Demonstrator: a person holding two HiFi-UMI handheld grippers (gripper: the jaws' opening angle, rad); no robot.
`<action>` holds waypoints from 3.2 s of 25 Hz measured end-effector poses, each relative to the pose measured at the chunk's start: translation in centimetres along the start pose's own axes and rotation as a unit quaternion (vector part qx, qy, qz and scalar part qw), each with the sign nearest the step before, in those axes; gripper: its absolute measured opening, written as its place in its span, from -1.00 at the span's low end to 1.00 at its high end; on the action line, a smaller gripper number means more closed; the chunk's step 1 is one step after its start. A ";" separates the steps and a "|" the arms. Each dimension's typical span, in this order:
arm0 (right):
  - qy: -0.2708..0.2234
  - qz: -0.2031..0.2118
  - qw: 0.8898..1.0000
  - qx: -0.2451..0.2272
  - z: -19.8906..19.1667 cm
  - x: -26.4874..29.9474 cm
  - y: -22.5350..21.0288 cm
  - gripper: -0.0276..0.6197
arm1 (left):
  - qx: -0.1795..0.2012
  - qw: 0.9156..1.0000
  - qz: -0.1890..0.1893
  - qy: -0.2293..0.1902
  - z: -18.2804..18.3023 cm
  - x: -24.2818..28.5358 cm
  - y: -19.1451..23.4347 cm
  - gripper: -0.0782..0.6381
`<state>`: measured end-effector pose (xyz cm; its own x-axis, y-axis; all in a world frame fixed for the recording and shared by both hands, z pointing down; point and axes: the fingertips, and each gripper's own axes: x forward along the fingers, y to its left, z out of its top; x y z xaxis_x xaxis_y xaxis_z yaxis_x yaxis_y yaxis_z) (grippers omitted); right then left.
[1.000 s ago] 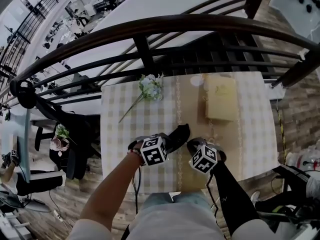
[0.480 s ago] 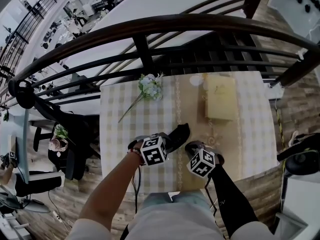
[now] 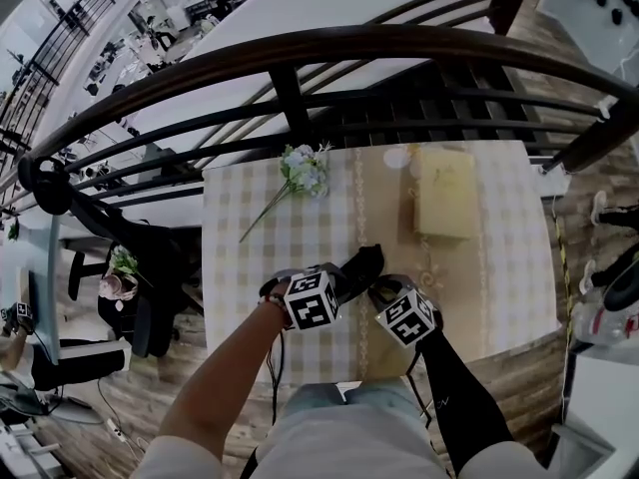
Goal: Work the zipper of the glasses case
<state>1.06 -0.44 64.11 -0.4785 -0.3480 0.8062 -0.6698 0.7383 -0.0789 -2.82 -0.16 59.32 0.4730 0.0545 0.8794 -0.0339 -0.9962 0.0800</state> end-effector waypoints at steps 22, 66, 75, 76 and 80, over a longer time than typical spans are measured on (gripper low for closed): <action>0.013 -0.019 0.994 -0.108 0.0 -0.3 -0.7 -0.83 | -0.013 1.000 -0.011 -0.008 -0.2 0.0 0.4 -0.61; 0.016 0.034 0.987 -0.156 0.4 -0.1 4.5 -0.82 | -0.045 0.998 -0.046 -0.008 -1.9 -0.9 -1.3 -0.45; 0.022 0.004 0.987 -0.158 0.1 -1.0 1.0 -0.82 | -0.011 0.995 -0.103 0.000 -0.8 -0.2 -3.9 -0.45; 0.022 0.005 0.987 -0.159 0.0 -1.0 0.9 -0.82 | -0.006 0.996 -0.090 -0.003 -0.6 -0.5 -3.4 -0.46; 0.024 0.008 0.987 -0.160 -0.3 -0.9 0.8 -0.82 | 0.024 1.000 -0.001 -0.014 1.0 -1.2 -0.1 -0.69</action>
<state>1.13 0.62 63.48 -0.4547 -0.3135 0.8336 -0.4458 0.8904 0.0916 -2.50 -0.20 57.80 0.4981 0.0548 0.8654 0.0090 -0.9983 0.0581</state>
